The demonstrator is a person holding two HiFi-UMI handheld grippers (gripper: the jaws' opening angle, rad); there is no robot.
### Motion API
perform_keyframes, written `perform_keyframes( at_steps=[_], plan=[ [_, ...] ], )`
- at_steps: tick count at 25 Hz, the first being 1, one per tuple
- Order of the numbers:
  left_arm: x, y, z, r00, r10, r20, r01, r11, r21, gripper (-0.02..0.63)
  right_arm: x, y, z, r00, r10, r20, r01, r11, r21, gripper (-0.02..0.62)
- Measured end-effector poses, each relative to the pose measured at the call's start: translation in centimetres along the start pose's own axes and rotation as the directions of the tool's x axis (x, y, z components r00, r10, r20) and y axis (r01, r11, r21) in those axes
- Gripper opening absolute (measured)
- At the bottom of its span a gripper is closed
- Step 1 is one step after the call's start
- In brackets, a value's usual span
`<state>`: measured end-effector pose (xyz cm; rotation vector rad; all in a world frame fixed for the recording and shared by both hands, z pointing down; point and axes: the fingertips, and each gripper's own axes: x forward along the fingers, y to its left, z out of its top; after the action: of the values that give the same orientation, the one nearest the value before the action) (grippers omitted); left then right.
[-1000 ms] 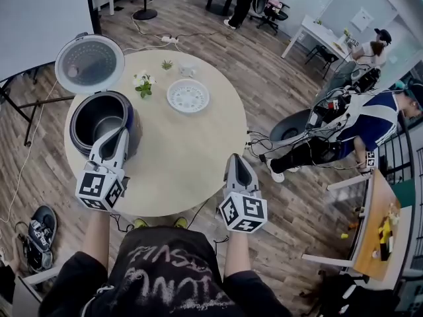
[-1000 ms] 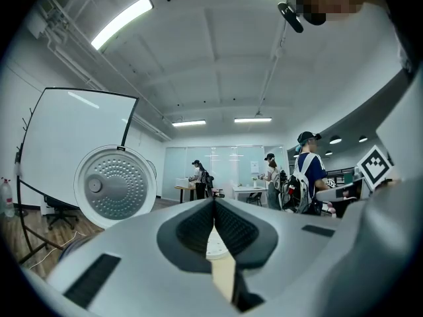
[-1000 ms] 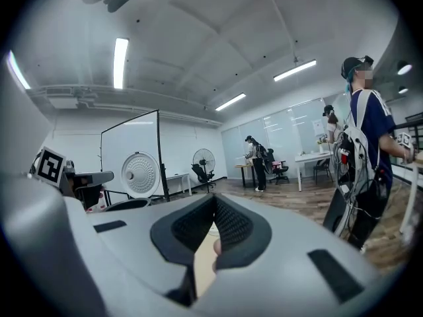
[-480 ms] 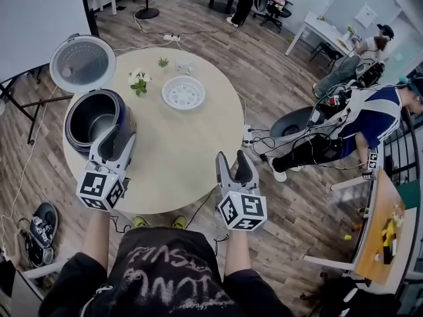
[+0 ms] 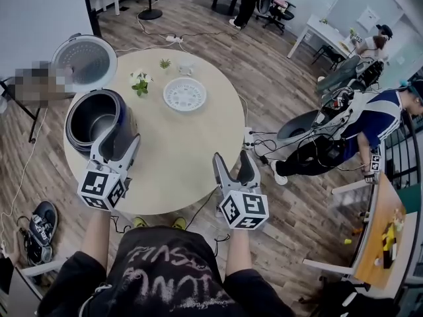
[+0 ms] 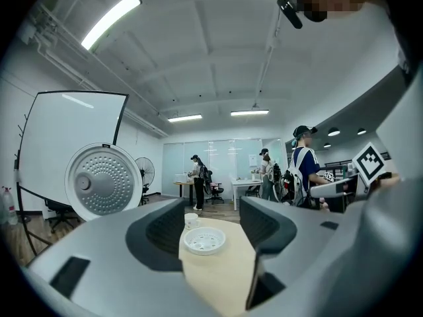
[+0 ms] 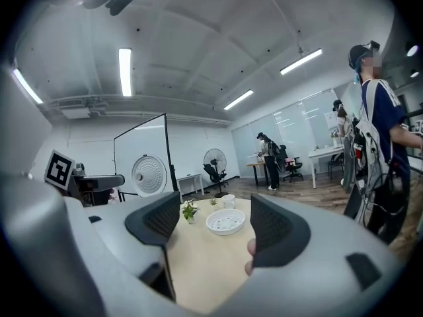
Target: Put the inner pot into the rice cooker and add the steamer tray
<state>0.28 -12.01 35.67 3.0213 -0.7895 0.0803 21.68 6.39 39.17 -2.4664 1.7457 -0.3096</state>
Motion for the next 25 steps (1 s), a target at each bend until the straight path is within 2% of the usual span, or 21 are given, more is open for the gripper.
perform_keyframes(
  at_steps=[11, 20, 25],
  plan=[
    [1.4, 0.4, 0.5, 1.000, 0.019, -0.004, -0.020, 1.000, -0.022, 0.259, 1.8, -1.4, 0.6, 1.000, 0.012, -0.018, -0.011, 1.000, 0.014, 0.322],
    [5.3, 0.5, 0.9, 1.000, 0.004, -0.013, -0.004, 1.000, -0.006, 0.259, 4.7, -2.8, 2.4, 1.000, 0.001, -0.016, -0.001, 1.000, 0.015, 0.305],
    [8.7, 1.2, 0.3, 0.999, -0.014, -0.033, 0.013, 0.999, -0.036, 0.259, 7.1, -3.5, 2.3, 0.999, -0.010, -0.040, 0.011, 1.000, 0.012, 0.305]
  ],
)
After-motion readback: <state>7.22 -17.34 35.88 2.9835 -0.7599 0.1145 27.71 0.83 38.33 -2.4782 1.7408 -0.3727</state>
